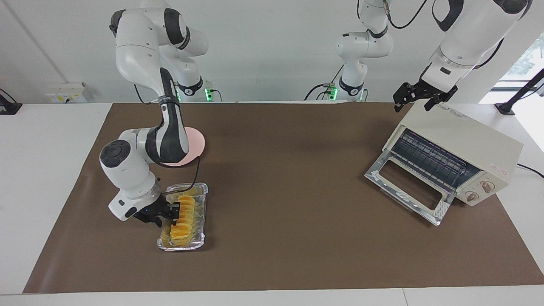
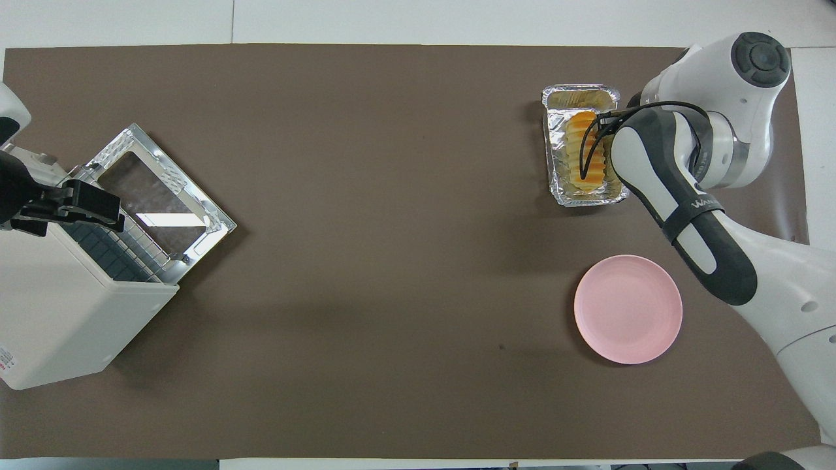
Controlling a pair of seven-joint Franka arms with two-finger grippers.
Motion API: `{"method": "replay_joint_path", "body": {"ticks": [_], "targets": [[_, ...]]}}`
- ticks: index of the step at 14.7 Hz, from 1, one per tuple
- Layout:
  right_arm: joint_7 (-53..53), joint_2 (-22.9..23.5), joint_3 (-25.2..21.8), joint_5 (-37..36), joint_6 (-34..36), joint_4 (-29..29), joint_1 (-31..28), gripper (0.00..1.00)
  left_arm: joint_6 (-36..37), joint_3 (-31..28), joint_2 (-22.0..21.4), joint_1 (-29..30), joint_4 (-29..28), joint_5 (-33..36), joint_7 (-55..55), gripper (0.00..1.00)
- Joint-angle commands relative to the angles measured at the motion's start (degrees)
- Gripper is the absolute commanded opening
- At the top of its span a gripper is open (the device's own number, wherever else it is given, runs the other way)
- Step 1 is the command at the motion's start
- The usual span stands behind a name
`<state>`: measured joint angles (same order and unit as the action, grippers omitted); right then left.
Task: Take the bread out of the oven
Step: 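Grasp the orange bread slices in the tray with the right gripper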
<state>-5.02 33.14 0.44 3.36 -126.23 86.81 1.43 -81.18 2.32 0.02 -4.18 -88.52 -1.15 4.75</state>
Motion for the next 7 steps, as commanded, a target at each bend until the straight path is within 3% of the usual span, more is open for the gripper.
{"method": "replay_joint_path", "body": {"ticks": [1,7], "targets": [[-0.6,-3.6,0.4,0.6,4.8,0.2,0.2,1.00,-0.8,-0.2,-1.7,-0.2,-1.8,1.1,-0.2,1.00],[5.7,-2.8,0.3,-3.4,2.6,0.7,4.0,1.00,-0.8,-0.2,-1.6,-0.2,-1.8,1.1,-0.2,1.00]]}}
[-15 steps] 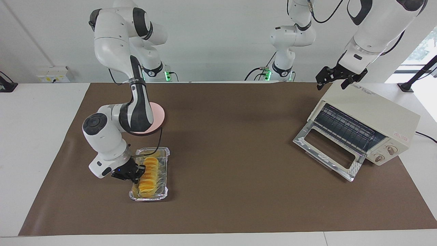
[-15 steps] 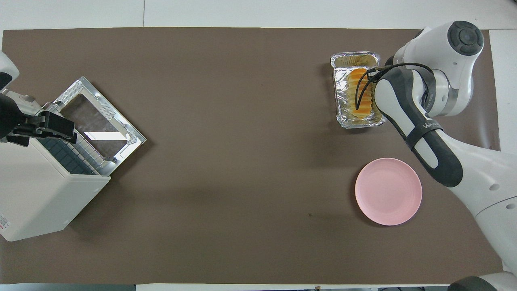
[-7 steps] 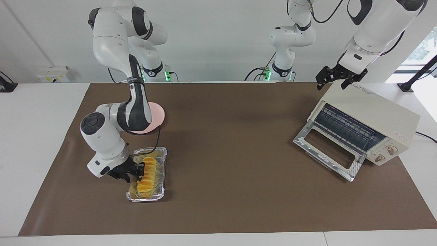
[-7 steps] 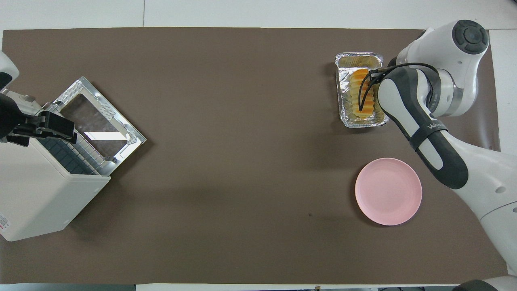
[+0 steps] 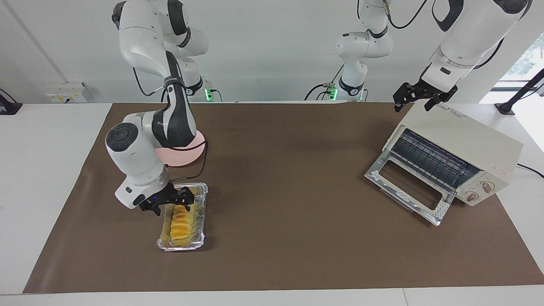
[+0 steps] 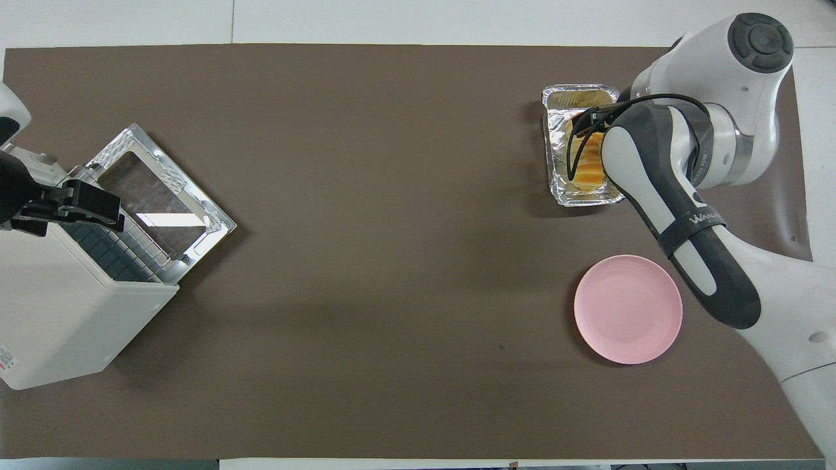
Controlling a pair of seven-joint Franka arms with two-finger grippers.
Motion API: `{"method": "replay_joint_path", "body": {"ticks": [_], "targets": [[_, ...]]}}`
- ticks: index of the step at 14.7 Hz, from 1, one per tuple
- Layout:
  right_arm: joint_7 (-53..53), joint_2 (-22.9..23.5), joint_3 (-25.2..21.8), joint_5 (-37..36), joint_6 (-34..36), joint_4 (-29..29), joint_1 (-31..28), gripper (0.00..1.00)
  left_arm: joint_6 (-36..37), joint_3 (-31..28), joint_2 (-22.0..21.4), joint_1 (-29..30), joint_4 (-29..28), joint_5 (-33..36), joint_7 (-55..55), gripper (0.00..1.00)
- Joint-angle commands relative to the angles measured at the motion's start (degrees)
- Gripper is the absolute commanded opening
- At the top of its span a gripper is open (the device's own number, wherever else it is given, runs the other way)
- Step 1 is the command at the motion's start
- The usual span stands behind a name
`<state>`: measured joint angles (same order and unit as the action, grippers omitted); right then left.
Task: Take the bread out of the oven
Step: 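Grasp the orange bread slices in the tray with the right gripper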
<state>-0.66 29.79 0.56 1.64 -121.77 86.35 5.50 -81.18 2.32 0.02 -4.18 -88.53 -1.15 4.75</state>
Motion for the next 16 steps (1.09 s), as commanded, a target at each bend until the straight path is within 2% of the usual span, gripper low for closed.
{"method": "replay_joint_path", "body": {"ticks": [1,16], "targets": [[1.4,0.5,0.1,-2.1,-3.3,2.5,0.0,1.00,-0.8,-0.2,-1.7,-0.2,-1.8,1.1,-0.2,1.00],[4.1,1.3,0.1,-3.0,-12.5,8.6,0.9,1.00,-0.8,-0.2,-1.7,-0.2,-1.8,1.1,-0.2,1.00]]}}
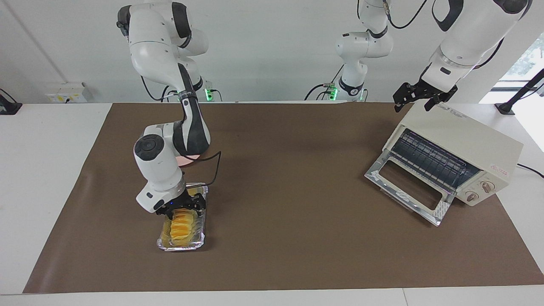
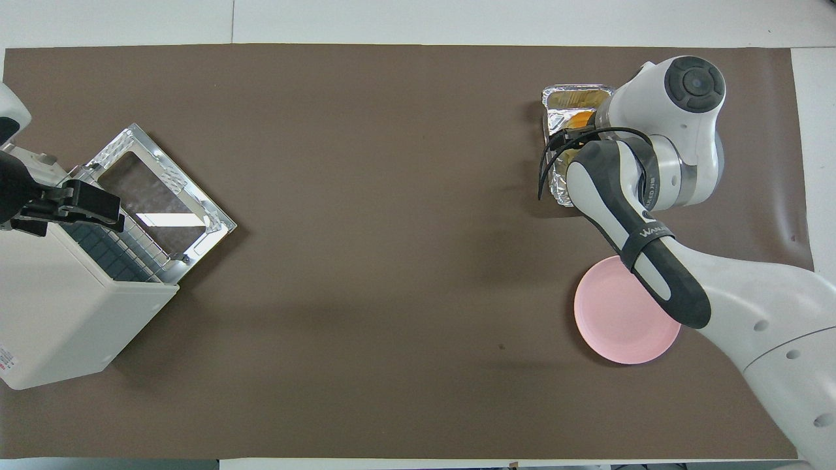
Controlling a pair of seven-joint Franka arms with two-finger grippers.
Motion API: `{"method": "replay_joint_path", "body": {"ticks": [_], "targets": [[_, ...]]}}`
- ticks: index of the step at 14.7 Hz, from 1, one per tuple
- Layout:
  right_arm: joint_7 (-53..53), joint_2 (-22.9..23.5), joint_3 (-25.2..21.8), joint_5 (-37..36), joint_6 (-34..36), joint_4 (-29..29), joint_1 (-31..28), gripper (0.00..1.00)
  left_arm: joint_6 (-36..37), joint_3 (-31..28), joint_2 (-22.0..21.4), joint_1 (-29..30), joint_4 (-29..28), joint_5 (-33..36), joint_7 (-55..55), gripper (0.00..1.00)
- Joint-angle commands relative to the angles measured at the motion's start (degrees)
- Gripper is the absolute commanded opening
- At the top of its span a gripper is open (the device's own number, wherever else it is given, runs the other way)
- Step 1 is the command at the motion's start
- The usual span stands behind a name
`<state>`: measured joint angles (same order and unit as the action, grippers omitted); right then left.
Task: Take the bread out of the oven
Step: 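Grasp the orange bread slices in the tray with the right gripper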
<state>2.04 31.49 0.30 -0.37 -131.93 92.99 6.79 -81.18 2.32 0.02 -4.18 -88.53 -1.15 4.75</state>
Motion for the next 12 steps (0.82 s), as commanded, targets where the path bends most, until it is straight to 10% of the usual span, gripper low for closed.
{"method": "replay_joint_path", "body": {"ticks": [1,2,3,4,12], "targets": [[1.4,-0.4,0.3,-1.0,-2.4,2.0,-0.4,1.00,-0.8,-0.2,-1.7,-0.2,-1.8,1.1,-0.2,1.00],[1.4,-0.4,0.3,-1.0,-2.4,2.0,-0.4,0.92,-0.8,-0.2,-1.7,-0.2,-1.8,1.1,-0.2,1.00],[1.4,-0.4,0.3,-0.9,-2.5,2.0,-0.4,0.61,-0.8,-0.2,-1.7,-0.2,-1.8,1.1,-0.2,1.00],[1.4,-0.4,0.3,-0.9,-2.5,2.0,-0.4,0.08,-0.8,-0.2,-1.6,-0.2,-1.8,1.1,-0.2,1.00],[1.7,-0.4,0.4,-0.7,-1.6,0.9,-1.2,0.00,-0.8,-0.2,-1.6,-0.2,-1.8,1.1,-0.2,1.00]]}}
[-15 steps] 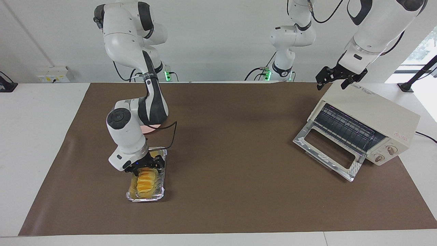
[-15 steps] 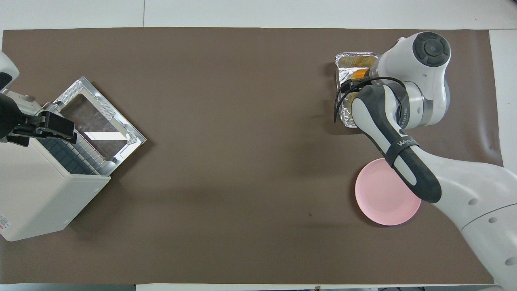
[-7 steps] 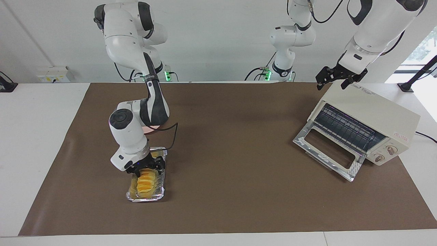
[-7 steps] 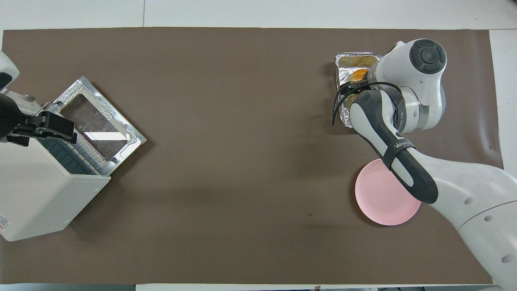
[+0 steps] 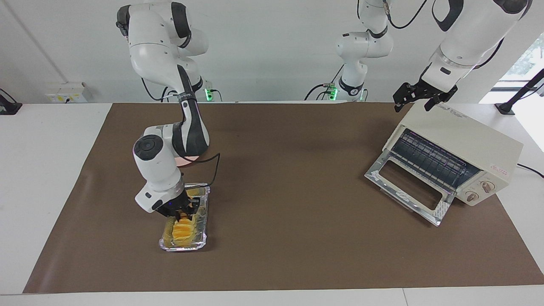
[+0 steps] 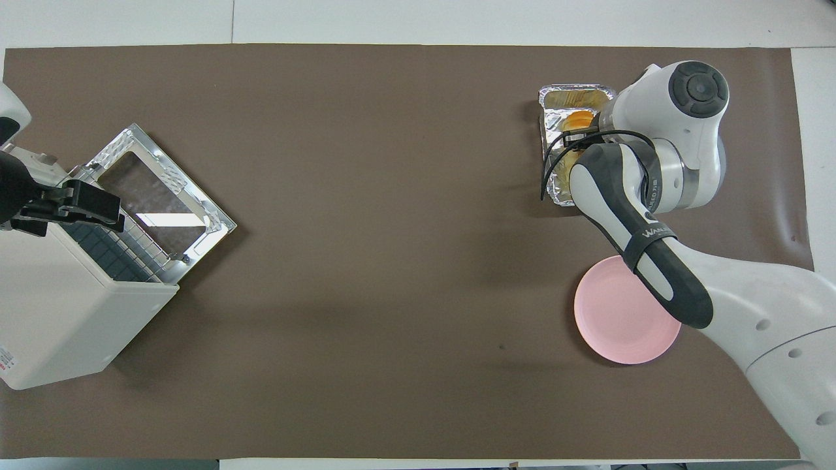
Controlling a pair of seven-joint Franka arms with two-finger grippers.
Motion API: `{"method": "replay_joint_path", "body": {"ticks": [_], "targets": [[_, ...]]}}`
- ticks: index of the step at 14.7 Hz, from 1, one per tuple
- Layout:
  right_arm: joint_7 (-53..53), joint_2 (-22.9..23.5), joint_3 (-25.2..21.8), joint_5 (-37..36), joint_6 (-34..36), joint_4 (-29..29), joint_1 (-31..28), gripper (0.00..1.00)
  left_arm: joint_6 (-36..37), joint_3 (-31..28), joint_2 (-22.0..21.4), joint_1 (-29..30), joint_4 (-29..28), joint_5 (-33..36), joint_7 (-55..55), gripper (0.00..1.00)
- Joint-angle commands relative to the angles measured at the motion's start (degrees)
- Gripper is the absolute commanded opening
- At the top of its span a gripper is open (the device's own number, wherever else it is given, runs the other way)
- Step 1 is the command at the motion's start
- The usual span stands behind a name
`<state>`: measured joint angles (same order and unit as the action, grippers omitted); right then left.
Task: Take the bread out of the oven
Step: 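Grasp the orange bread slices in the tray with the right gripper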
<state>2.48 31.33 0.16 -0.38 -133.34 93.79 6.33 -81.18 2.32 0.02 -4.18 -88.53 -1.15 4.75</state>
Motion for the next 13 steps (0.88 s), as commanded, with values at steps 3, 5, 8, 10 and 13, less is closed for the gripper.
{"method": "replay_joint_path", "body": {"ticks": [3,5,8,10,13], "targets": [[1.2,-0.4,0.5,-0.4,0.8,-0.8,-0.8,0.00,-0.8,-0.2,-1.7,-0.2,-1.8,1.1,-0.2,1.00],[1.3,-0.5,0.5,-0.2,4.9,-3.6,-0.8,0.00,-0.8,-0.2,-1.7,-0.2,-1.8,1.1,-0.2,1.00],[1.2,-0.7,0.5,-0.1,8.5,-5.9,-0.9,0.00,-0.8,-0.2,-1.7,-0.2,-1.8,1.1,-0.2,1.00],[1.0,-2.5,0.5,-0.2,11.0,-5.9,-0.9,0.00,-0.8,-0.2,-1.7,-0.2,-1.8,1.1,-0.2,1.00],[0.6,-7.8,0.5,0.0,16.4,-4.4,-1.3,0.00,-0.8,-0.2,-1.7,-0.2,-1.8,1.1,-0.2,1.00]]}}
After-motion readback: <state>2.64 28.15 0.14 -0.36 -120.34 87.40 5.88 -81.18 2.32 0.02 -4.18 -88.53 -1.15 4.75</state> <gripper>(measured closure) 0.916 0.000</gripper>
